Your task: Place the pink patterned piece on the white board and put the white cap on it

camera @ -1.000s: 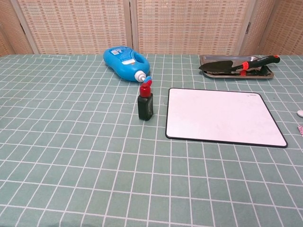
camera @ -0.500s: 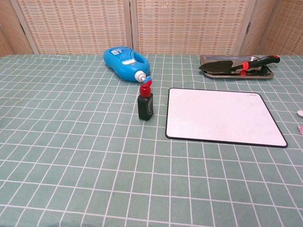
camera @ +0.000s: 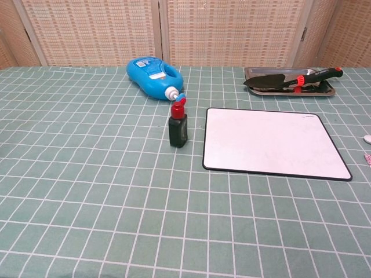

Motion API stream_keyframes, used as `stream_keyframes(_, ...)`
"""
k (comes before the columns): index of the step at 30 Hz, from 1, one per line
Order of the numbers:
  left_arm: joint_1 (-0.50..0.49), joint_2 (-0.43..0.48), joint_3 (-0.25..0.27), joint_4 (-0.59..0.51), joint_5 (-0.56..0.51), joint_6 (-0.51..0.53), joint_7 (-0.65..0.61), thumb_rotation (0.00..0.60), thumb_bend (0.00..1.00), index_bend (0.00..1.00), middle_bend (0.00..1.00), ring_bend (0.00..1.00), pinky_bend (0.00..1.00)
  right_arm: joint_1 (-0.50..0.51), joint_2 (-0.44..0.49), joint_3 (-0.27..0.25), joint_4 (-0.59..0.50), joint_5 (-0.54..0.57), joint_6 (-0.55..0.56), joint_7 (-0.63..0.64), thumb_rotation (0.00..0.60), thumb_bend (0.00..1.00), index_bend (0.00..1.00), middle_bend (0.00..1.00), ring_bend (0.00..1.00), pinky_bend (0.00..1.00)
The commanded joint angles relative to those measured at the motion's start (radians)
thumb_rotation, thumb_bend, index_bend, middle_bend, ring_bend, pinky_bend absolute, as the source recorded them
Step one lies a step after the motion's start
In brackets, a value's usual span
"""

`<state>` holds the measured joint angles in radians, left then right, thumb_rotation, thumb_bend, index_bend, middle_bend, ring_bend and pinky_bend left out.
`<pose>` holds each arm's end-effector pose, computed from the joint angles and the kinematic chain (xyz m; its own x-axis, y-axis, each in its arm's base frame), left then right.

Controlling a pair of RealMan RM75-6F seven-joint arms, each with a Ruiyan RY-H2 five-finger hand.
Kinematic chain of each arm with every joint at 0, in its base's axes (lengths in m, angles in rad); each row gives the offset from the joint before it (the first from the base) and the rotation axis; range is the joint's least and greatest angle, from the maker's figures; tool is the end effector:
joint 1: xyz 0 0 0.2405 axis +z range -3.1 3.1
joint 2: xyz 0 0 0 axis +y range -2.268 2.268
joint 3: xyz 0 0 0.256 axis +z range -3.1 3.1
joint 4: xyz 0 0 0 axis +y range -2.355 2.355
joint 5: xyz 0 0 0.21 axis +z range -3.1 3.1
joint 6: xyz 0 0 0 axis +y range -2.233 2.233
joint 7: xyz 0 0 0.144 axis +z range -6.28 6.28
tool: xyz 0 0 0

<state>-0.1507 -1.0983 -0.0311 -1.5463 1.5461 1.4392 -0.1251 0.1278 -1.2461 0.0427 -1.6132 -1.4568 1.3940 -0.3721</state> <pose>-0.3118 0.1988 0.1615 0.3685 0.0415 0.9287 0.9262 -0.1024 -0.3629 -0.2998 -0.1905 0.1066 0.6031 -0.0881 0.7928 -0.7975 -0.0460 0.6016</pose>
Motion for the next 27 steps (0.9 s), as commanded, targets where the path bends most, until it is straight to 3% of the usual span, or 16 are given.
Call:
stream_keyframes(1,0.0,-0.001,0.001,0.001,-0.001,-0.001,-0.004,0.6,0.18,0.0,0.0,0.0,0.0,-0.001,-0.003,0.001,0.004,0.005,0.002,-0.019,0.6,0.13,0.0,0.0,0.0,0.0)
stream_keyframes(6,-0.001,-0.002,0.001,0.004,0.002,0.004,-0.009,0.6,0.18,0.0,0.0,0.0,0.0,0.003,-0.008,-0.001,0.011,0.026,-0.009,-0.107,0.6,0.35,0.0,0.0,0.0,0.02)
stream_keyframes(9,-0.001,-0.003,0.002,0.006,0.003,0.003,-0.012,0.6,0.18,0.0,0.0,0.0,0.0,0.005,-0.006,0.005,-0.002,0.051,-0.018,-0.124,0.6,0.37,0.0,0.05,0.04,0.17)
stream_keyframes(10,-0.002,-0.003,0.003,0.006,0.002,0.001,-0.014,0.6,0.18,0.0,0.0,0.0,0.0,0.006,-0.001,0.007,-0.012,0.061,-0.024,-0.126,0.6,0.36,0.0,0.12,0.12,0.26)
stream_keyframes(12,-0.004,-0.003,0.003,0.007,0.001,-0.003,-0.013,0.6,0.18,0.0,0.0,0.0,0.0,0.007,0.01,0.01,-0.033,0.09,-0.043,-0.125,0.6,0.25,0.0,0.39,0.42,0.51)
stream_keyframes(14,-0.005,-0.004,0.004,0.008,0.0,-0.006,-0.012,0.6,0.18,0.0,0.0,0.0,0.0,0.012,0.028,0.012,-0.054,0.117,-0.064,-0.132,0.6,0.12,0.0,0.55,0.58,0.64)
stream_keyframes(17,-0.006,-0.005,0.004,0.009,-0.002,-0.009,-0.013,0.6,0.18,0.0,0.0,0.0,0.0,0.016,0.044,0.017,-0.068,0.148,-0.077,-0.148,0.6,0.03,0.0,0.59,0.61,0.65)
stream_keyframes(27,-0.011,-0.01,0.01,0.01,-0.001,-0.022,-0.014,0.6,0.18,0.0,0.0,0.0,0.0,0.074,0.034,0.068,0.004,0.271,-0.146,-0.209,0.6,0.03,0.04,0.6,0.6,0.65)
